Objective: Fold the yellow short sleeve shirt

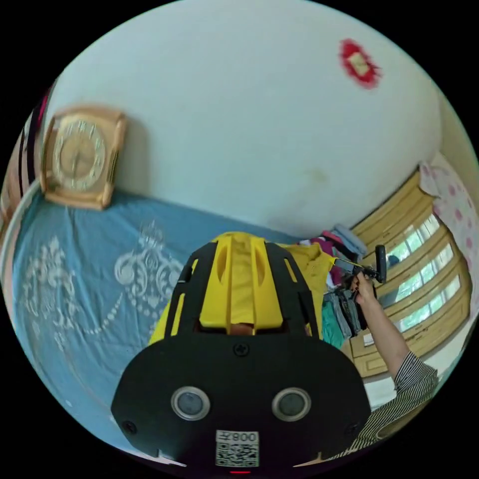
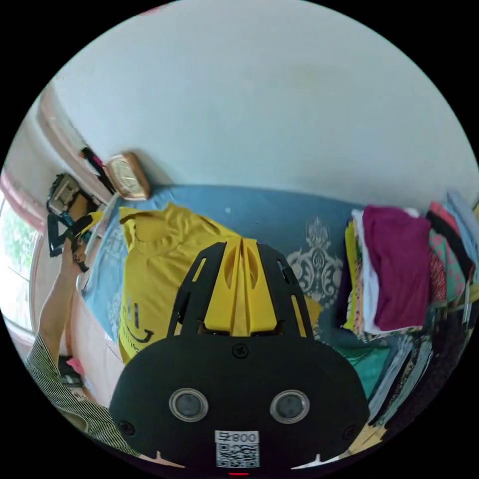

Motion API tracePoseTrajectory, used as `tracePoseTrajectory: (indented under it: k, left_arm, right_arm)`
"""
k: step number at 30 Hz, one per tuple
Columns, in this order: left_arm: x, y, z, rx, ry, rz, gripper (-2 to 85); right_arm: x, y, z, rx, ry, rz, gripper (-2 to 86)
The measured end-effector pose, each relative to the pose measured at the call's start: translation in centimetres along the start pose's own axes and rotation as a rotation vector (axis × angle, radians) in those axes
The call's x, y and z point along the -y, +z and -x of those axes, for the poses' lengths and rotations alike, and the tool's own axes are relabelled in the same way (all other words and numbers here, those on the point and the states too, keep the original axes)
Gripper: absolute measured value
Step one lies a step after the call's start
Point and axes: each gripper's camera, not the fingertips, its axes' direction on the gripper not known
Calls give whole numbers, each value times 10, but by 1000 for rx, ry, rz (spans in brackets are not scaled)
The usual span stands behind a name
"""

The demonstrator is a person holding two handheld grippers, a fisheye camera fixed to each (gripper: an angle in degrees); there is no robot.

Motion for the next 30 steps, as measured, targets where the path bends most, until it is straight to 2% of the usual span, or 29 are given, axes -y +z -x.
tracePoseTrajectory:
  k: [2, 5, 8, 12, 16, 19, 22, 24, 27, 30]
  left_arm:
    - [-35, 39, 87, -11, -127, 71, 71]
    - [-95, 49, 166, 12, -163, 171, 76]
    - [-152, 28, 224, 79, -195, 256, 88]
    - [-194, -15, 270, 117, -237, 266, 99]
    - [-211, -38, 313, 118, -291, 314, 98]
    - [-213, -45, 345, 123, -350, 329, 74]
    - [-211, -68, 369, 219, -379, 340, 23]
    - [-202, -98, 380, 242, -381, 295, 15]
    - [-180, -180, 403, 274, -391, 118, 11]
    - [-178, -259, 435, 241, -439, 9, 21]
  right_arm:
    - [-8, 88, -32, -16, 78, 102, -1]
    - [-47, 153, -65, 38, 99, 129, -1]
    - [-105, 176, -96, 99, 129, 111, 2]
    - [-186, 179, -118, 195, 167, 100, 10]
    - [-280, 196, -106, 222, 172, 216, 32]
    - [-343, 214, -99, 276, 226, 287, 43]
    - [-397, 235, -96, 343, 300, 344, 52]
    - [-423, 244, -96, 377, 339, 372, 56]
    - [-458, 247, -104, 420, 399, 370, 58]
    - [-489, 254, -110, 458, 436, 398, 62]
